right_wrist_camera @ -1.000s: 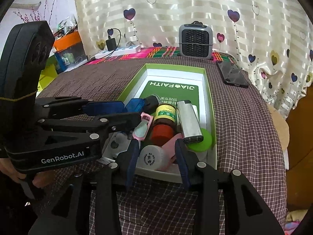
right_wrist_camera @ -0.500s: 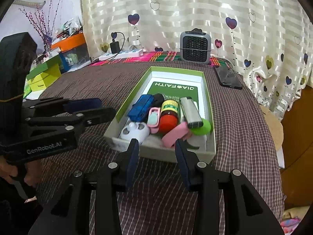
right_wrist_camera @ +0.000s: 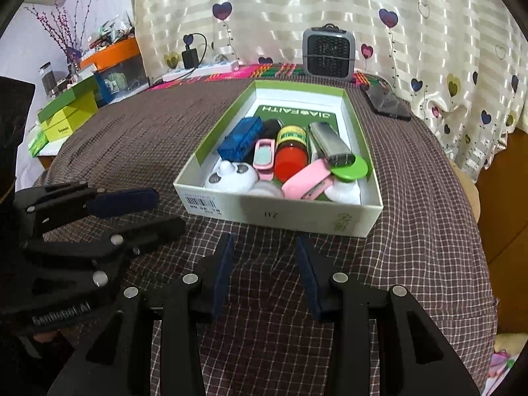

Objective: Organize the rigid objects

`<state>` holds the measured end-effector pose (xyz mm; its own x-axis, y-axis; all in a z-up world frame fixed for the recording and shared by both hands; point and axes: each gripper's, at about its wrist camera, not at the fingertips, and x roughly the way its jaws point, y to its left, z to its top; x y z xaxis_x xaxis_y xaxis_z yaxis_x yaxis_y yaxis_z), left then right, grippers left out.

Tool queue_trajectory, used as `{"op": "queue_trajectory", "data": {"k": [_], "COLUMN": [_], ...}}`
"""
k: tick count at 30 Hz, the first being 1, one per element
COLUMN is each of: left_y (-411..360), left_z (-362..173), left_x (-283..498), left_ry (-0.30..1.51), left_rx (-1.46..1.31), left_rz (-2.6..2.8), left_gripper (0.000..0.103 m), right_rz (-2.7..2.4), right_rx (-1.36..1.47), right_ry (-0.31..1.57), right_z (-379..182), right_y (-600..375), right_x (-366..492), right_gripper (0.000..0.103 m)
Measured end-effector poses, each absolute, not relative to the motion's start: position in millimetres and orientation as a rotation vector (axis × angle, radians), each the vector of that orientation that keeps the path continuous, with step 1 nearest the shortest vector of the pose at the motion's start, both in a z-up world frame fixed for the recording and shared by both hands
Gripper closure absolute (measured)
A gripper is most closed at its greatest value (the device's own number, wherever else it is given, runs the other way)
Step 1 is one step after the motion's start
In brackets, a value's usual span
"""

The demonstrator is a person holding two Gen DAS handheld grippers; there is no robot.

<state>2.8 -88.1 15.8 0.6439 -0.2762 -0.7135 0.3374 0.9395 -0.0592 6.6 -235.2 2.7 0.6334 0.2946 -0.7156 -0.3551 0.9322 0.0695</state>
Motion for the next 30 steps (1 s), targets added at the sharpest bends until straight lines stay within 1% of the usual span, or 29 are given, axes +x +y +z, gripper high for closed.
{"op": "queue_trajectory", "data": {"k": [9, 30], "left_y": [-91.8, -94.4], "left_z": [1.0, -1.8], "left_x": [10.7, 11.2], "left_ry": [0.846, 0.817], "left_rx": [0.109, 0.1], "left_rz": [-0.295, -0.266], "left_gripper": [0.065, 0.064], "right_rz": [0.346, 0.326], "right_rx": [-0.086, -0.091], "right_ry": [0.827, 0.812], "right_z": [-5.8, -6.7], "right_y": [-236.2, -238.4], "right_x": [11.7, 14.9], "right_gripper": [0.063, 0.063]}}
